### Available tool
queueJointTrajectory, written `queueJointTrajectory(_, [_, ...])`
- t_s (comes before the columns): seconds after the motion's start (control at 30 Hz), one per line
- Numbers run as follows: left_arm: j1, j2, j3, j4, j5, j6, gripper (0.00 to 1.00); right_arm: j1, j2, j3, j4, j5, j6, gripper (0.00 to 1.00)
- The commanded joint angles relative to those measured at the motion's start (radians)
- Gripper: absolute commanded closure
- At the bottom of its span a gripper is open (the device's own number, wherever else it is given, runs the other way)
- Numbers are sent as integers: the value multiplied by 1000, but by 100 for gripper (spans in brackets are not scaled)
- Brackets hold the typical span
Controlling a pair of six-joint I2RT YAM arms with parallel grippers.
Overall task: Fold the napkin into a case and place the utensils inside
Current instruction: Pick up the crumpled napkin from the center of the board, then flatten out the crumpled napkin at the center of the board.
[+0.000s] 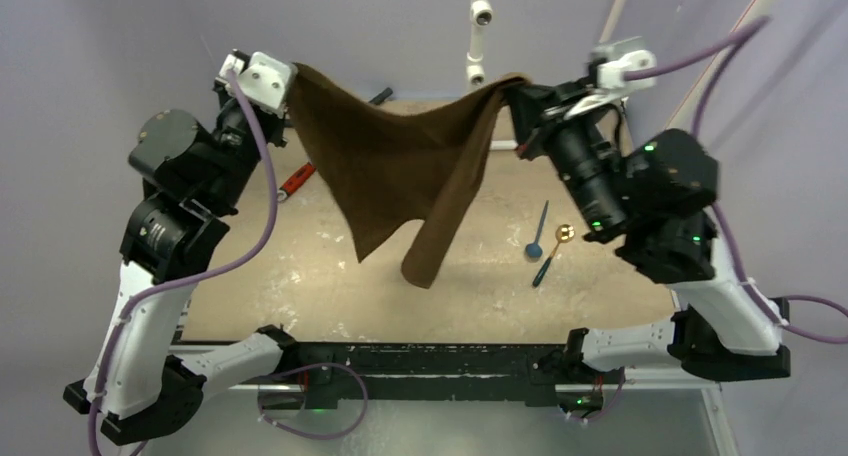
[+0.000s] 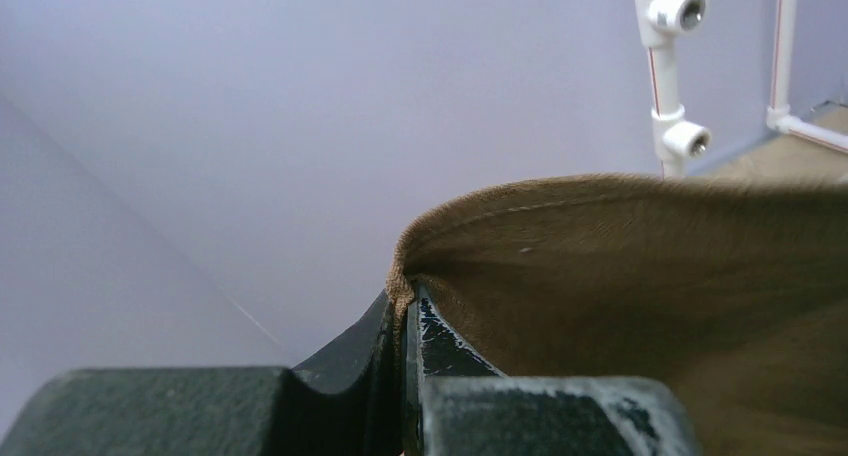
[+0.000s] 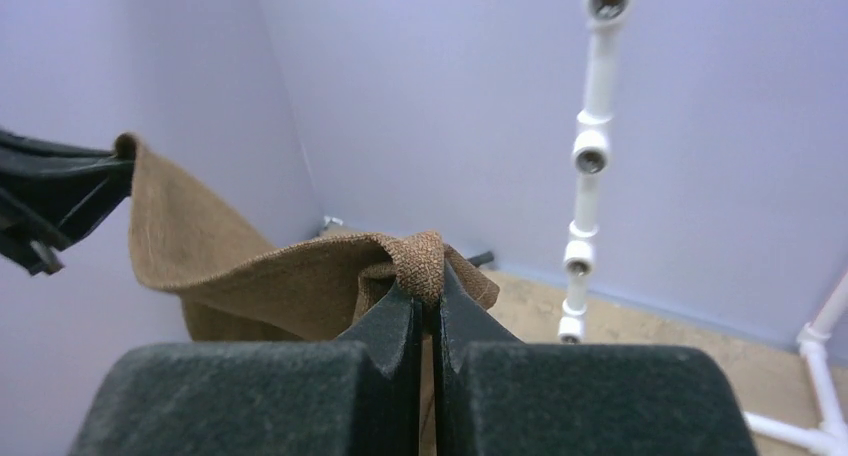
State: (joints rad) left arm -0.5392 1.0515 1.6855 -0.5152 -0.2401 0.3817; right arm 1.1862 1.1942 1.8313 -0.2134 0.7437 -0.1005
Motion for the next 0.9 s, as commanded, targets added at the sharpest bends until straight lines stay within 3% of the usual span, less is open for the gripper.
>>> queueJointTrajectory(0.0, [1,-22,108,40,-10,83,100,-1,-16,118,-176,45,-48,100])
queueJointTrajectory(0.2, [2,-53,174,-54,30,163,100,-1,-89,153,-291,-18,4,100])
queueJointTrajectory(0.47, [2,-115,219,-233,229,165,100,-1,-127,127,-513,-198,184,100])
queueJointTrajectory(0.67, [2,-149,218,-308,192,162,100,-1,-226,32,-520,-226,282,100])
queueJointTrajectory(0.87, [3,-190,115,-312,108,226,100,-2,-276,-72,-479,-191,290,100])
